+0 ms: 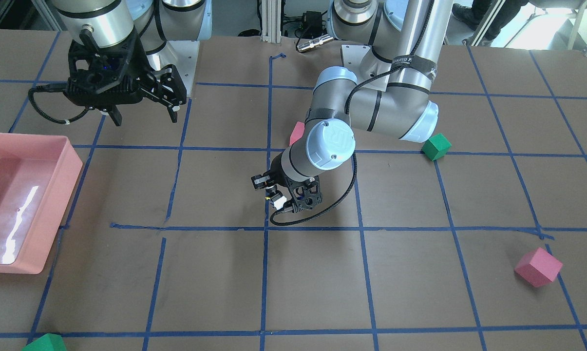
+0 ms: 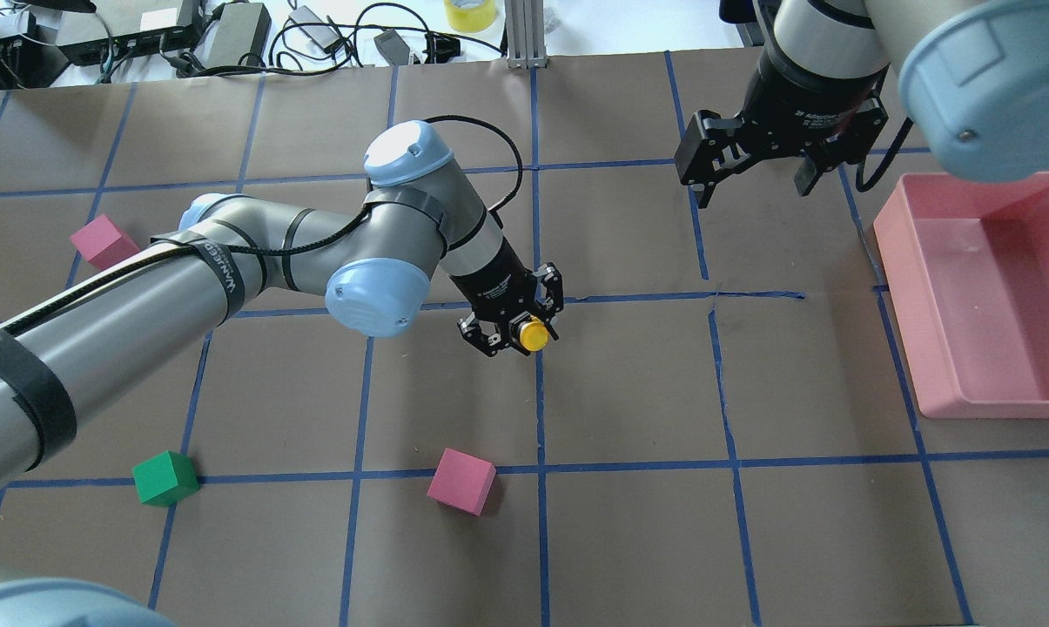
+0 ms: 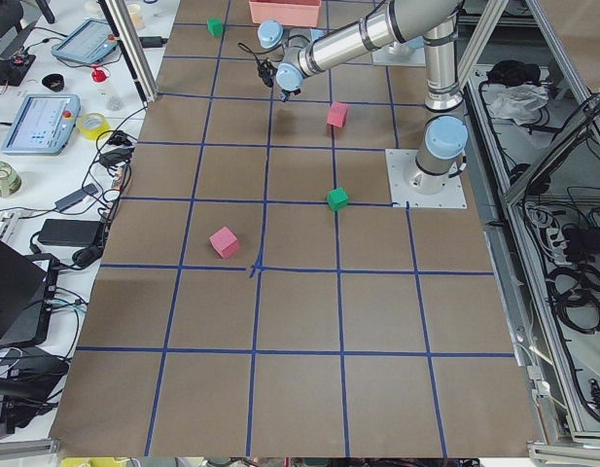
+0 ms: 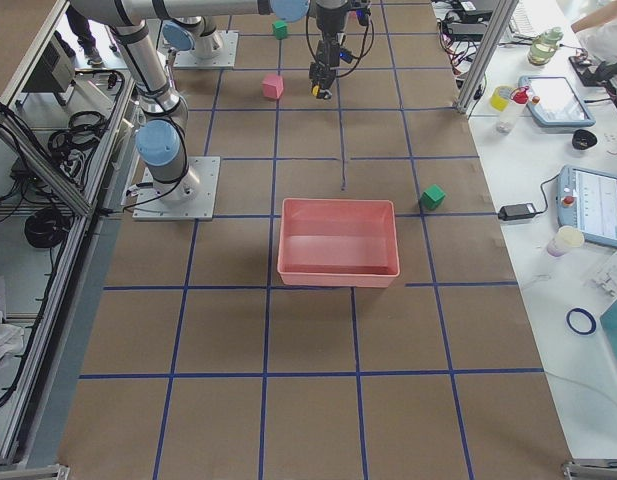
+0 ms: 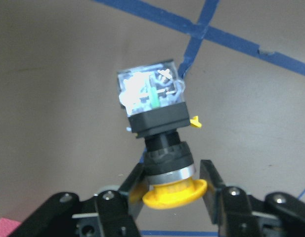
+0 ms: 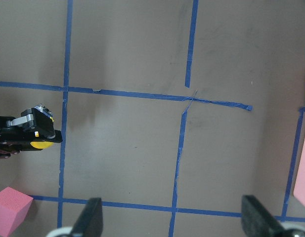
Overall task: Align button upright
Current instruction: 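Rotate the button with the left gripper to stand yellow cap up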
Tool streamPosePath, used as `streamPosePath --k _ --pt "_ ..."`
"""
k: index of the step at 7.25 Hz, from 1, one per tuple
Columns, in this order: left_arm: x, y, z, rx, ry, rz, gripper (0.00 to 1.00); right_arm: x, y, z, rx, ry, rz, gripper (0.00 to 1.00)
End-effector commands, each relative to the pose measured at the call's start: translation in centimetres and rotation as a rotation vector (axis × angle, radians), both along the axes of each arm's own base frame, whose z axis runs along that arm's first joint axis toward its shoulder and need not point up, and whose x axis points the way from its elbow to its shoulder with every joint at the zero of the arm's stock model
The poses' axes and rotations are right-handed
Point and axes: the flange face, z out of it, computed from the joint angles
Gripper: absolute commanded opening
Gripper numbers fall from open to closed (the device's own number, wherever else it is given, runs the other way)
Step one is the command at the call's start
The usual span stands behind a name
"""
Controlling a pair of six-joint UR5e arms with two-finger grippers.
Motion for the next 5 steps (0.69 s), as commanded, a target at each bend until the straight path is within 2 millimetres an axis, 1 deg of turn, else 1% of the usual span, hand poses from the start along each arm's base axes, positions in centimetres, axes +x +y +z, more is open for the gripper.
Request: streamPosePath --k 1,2,4,5 --pt "1.5 -0.5 -0.9 0.181 0.104 0.221 0.0 0.0 0.0 0.0 -0.001 0.004 0.009 1.0" --pt "2.4 -0.6 -1.5 0.242 0.171 0.289 0.0 0.0 0.0 -0.1 0.002 0.004 0.012 1.0" --pt "5.5 -0.8 -2.8 0.337 0.338 0.403 0.0 0.0 0.1 -0.4 0.007 0.004 0.012 1.0" --pt "6.4 -0.9 -3.3 0.335 0.354 0.409 0.0 0.0 0.1 -0.4 0.007 0.004 0.012 1.0"
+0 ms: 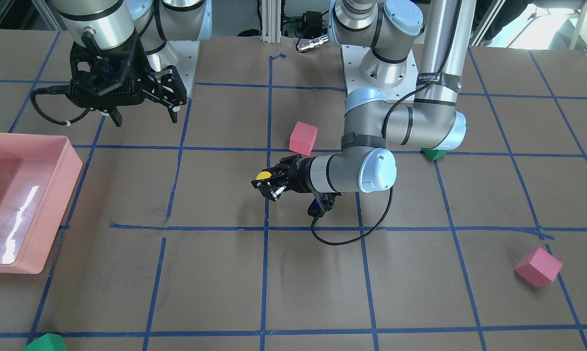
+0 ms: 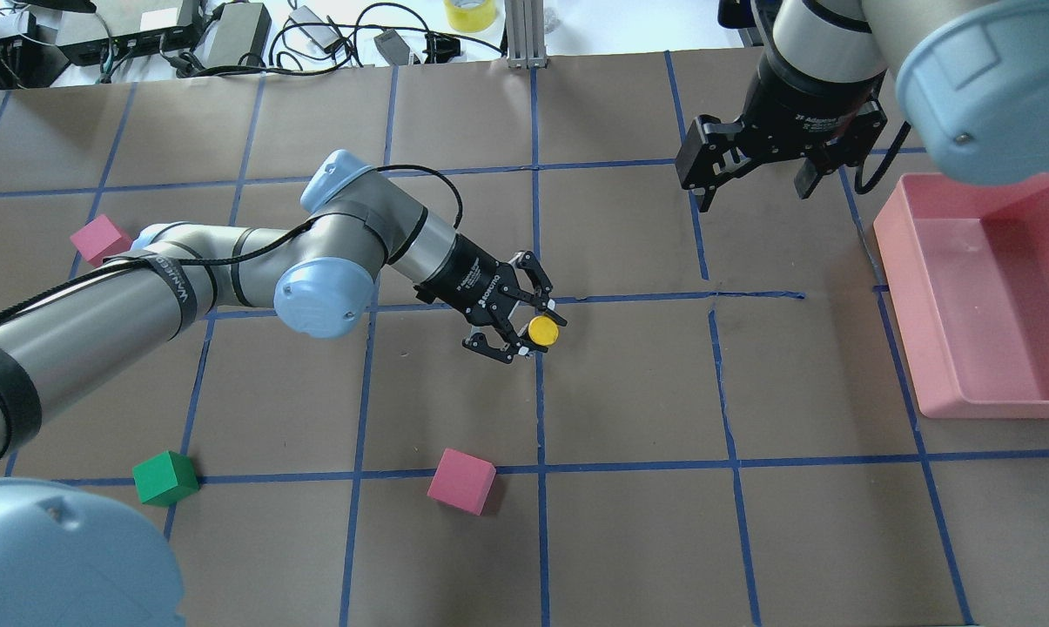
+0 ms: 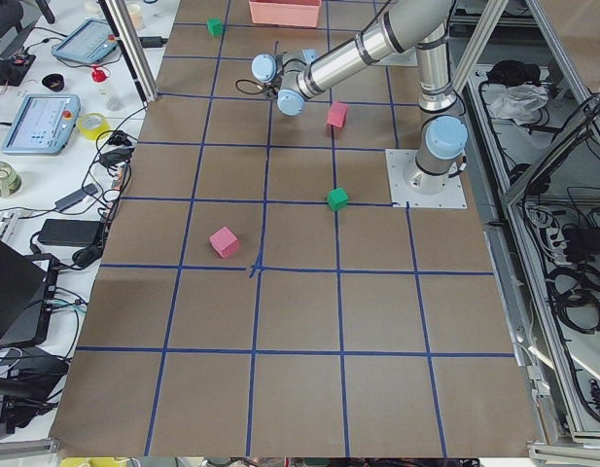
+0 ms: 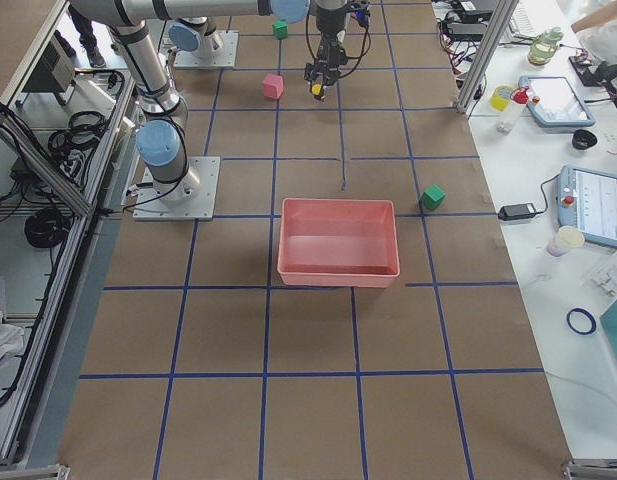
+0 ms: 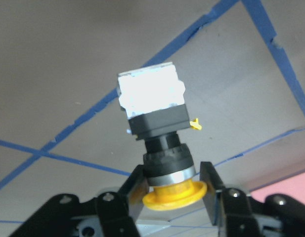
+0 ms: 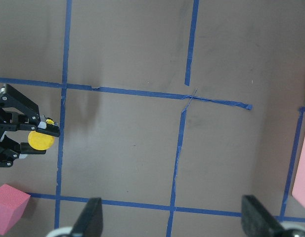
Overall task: Align button upright
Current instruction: 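Rotate the button with the left gripper to stand yellow cap up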
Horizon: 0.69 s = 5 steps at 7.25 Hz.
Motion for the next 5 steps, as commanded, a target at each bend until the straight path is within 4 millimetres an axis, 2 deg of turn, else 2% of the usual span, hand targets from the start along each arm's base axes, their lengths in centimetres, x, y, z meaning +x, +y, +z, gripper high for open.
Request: streamPosePath --k 1,3,5 --pt "1.6 -0.1 -1.6 0.037 0.061 0.045 0.0 0.0 0.0 -0.2 0.002 0.002 0.0 1.0" --pt "1.1 -0.3 -3.3 0.087 0.148 0.082 0.0 0.0 0.1 -0.7 0.014 0.003 0.002 1.0" --pt "2.7 -1.1 -4.1 0.088 0.159 0.108 0.0 0.0 0.1 -0.8 0.016 0.001 0.002 1.0"
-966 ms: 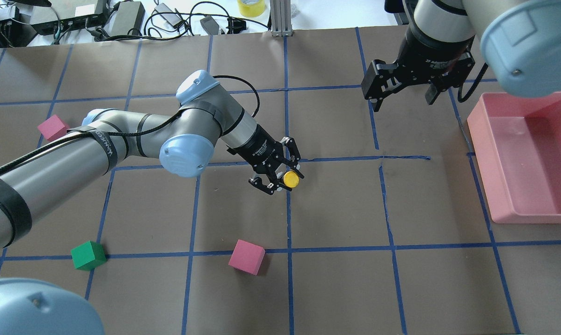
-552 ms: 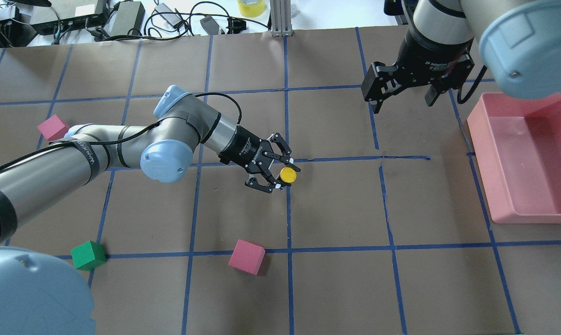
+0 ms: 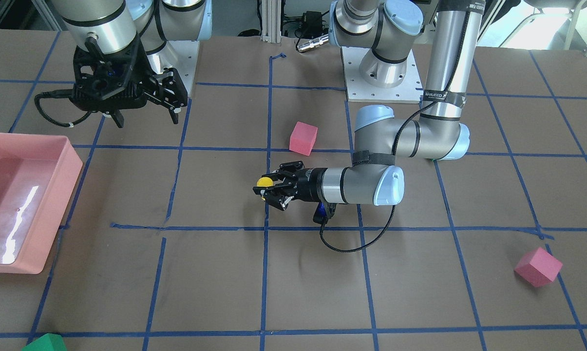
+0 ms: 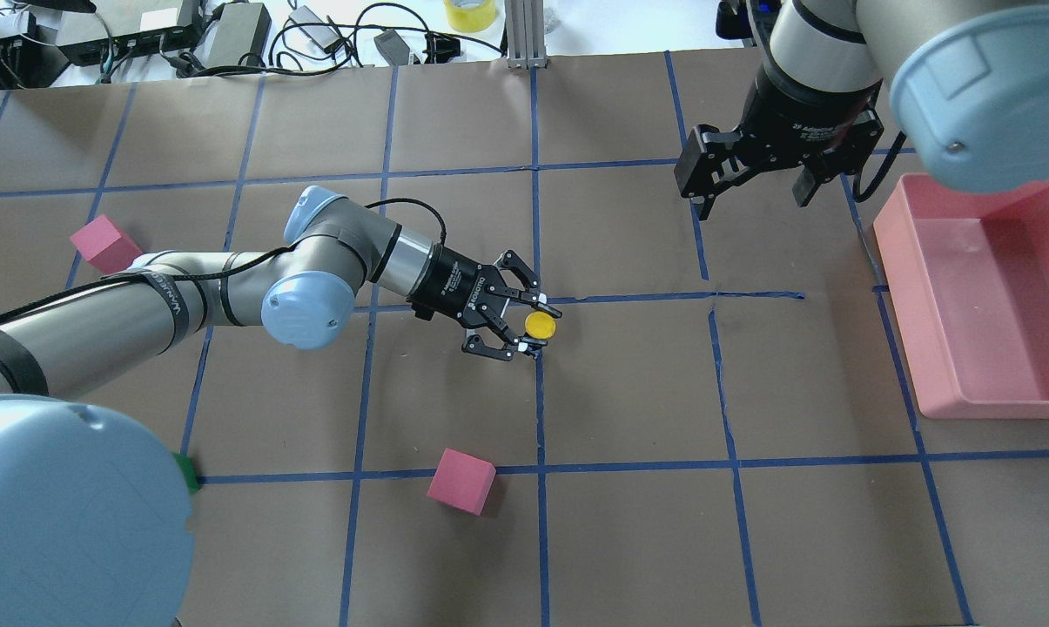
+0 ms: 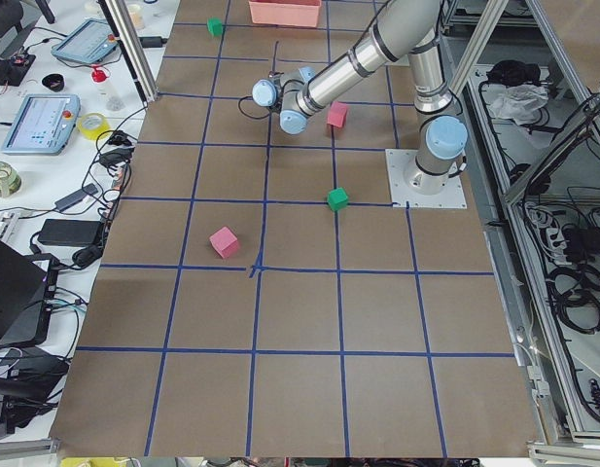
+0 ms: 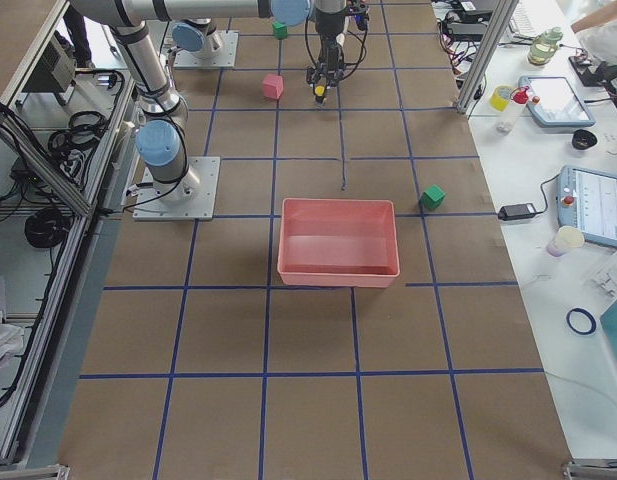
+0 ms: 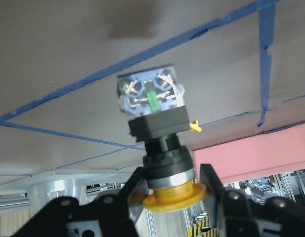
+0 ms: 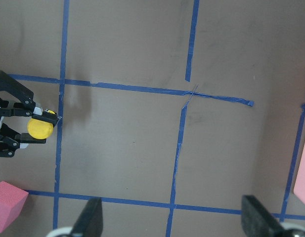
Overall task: Align button upright
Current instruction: 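Rotate the button with the left gripper to stand yellow cap up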
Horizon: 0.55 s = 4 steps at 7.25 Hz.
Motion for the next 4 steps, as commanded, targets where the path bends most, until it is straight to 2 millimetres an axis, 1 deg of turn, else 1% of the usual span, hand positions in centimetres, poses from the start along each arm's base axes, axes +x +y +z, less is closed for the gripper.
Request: streamPosePath --k 1,2,3,4 --pt "1.1 -0.5 -1.2 0.012 0.011 0.018 0.1 0.0 0.0 -0.1 0.001 0.0 0.0 1.0" --pt "1.4 -0.6 -1.6 0.021 0.012 0.026 0.29 0.0 0.0 -0.1 0.001 0.0 -0.001 1.0" --pt "1.6 -0.7 -1.8 0.023 0.011 0.028 0.57 0.0 0.1 -0.4 0.007 0.0 0.0 1.0" --pt "2.5 -1.2 -1.9 0.029 0.01 0.049 1.0 0.0 0.1 -0.4 0.009 0.0 0.0 1.0"
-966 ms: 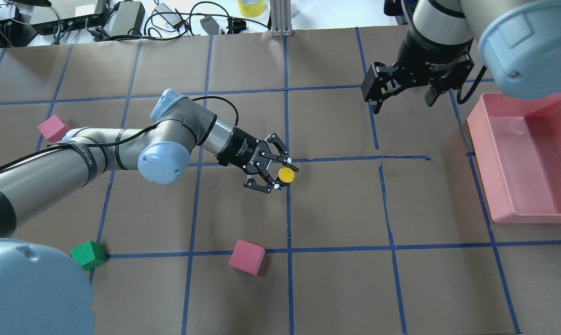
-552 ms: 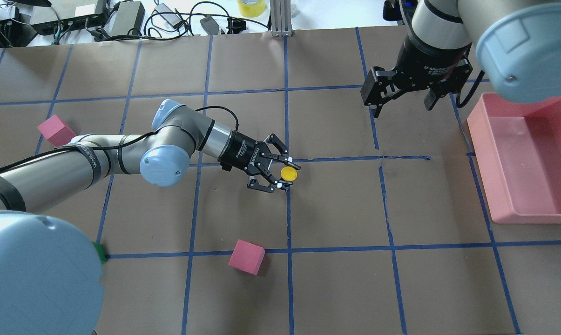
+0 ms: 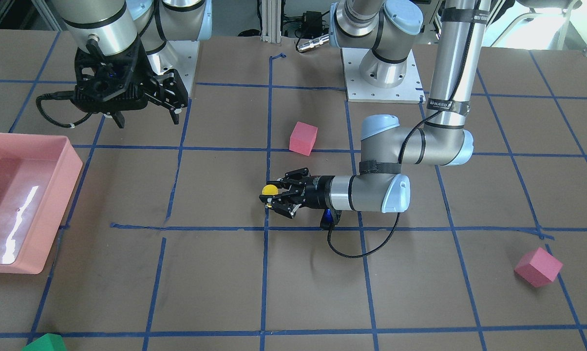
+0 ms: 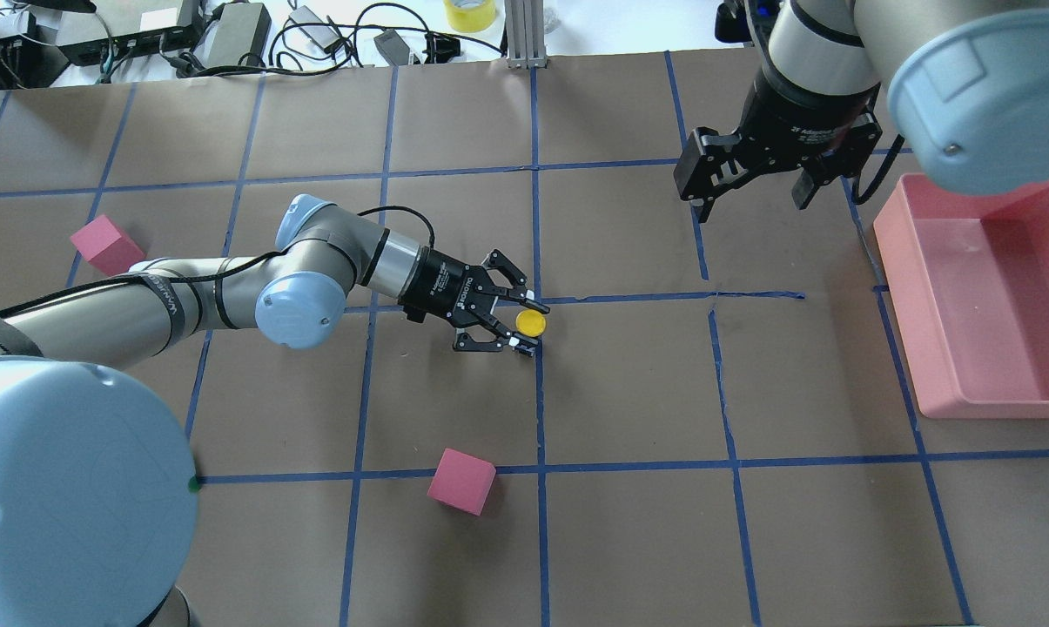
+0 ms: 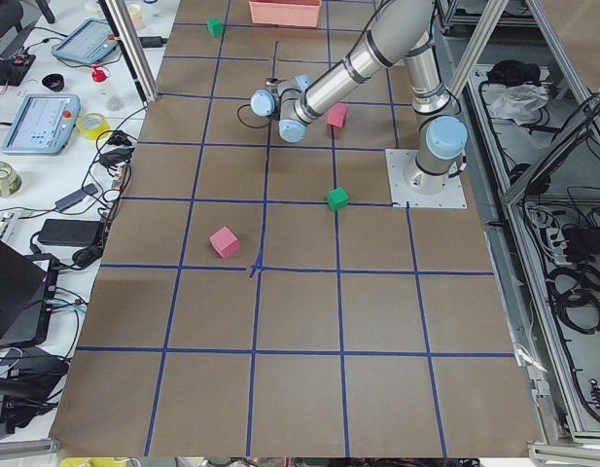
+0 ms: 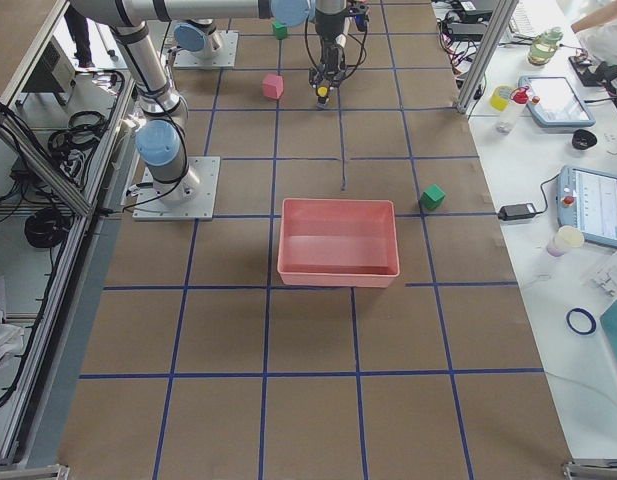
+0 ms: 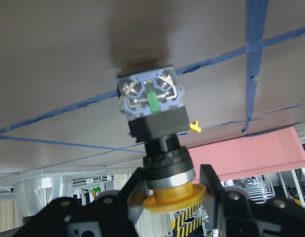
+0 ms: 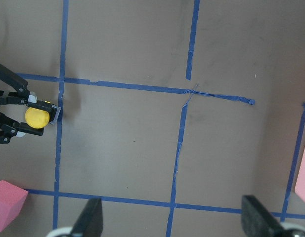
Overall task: Align button upright
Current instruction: 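Open the left gripper and lift it away from the upright button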
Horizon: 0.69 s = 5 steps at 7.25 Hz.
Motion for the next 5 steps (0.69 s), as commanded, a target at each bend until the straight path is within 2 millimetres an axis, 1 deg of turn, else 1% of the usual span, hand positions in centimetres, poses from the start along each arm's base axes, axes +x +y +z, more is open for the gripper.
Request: streamPosePath --k 1,2,3,4,5 --pt "2.3 -1.1 0.2 0.013 -0.003 0.052 1.0 0.0 0.1 -0.2 0.005 0.0 0.0 1.0" --pt "2.7 -1.4 1.4 0.02 -0.011 0.076 1.0 0.0 0.1 -0.2 0.005 0.0 0.0 1.0" --pt "2.8 -2.2 3.4 0.028 -0.044 0.107 1.0 0.0 0.1 -0.3 0.006 0.0 -0.001 1.0" --pt "3.3 -4.2 7.3 -0.042 -0.123 0.11 1.0 0.0 0.1 -0.2 0.005 0.0 0.0 1.0" --pt "4.4 -6.7 12.3 -0.142 -0.273 0.111 1.0 0.0 0.1 -0.2 0.005 0.0 -0.001 1.0"
